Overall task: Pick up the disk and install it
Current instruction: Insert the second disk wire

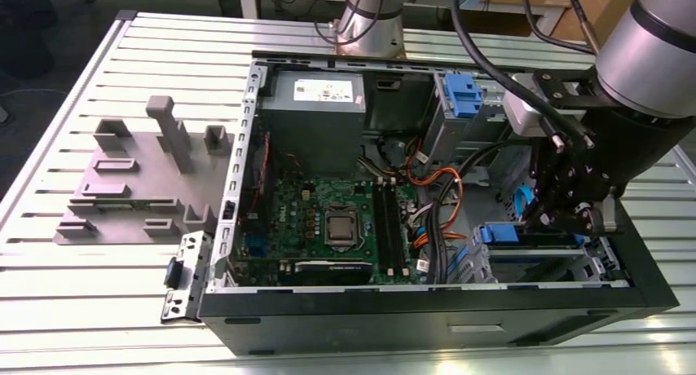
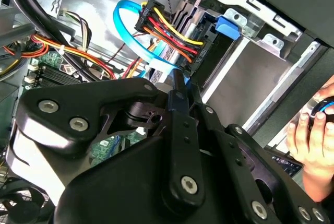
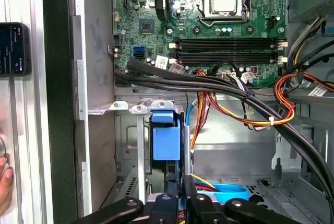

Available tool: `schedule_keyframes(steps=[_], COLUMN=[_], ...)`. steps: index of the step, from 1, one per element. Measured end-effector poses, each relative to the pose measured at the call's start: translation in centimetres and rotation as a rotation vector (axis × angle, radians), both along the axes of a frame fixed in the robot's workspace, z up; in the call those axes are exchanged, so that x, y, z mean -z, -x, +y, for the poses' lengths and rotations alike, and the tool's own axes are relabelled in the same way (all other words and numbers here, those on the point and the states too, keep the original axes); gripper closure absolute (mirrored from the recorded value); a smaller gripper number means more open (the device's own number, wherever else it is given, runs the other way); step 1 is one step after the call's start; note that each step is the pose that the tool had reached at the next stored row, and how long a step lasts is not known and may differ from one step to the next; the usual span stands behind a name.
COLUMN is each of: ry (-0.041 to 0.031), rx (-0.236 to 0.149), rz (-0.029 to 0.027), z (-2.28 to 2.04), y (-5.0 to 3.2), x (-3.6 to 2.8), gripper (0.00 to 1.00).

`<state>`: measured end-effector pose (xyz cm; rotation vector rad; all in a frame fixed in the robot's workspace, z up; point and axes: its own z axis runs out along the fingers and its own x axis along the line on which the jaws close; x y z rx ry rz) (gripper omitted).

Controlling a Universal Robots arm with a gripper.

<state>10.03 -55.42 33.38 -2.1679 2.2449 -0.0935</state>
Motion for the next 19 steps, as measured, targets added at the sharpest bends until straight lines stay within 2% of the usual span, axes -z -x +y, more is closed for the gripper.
schedule_keyframes(steps=[12,19], ry=[0.0003,0.0002], rx=[0.000,0.000], rz=[-0.0003,-0.0006], z=[-0.12,-0.13], y=[0.00,-0.01], x=[-0.07,0.15], gripper=[0.84,0.84])
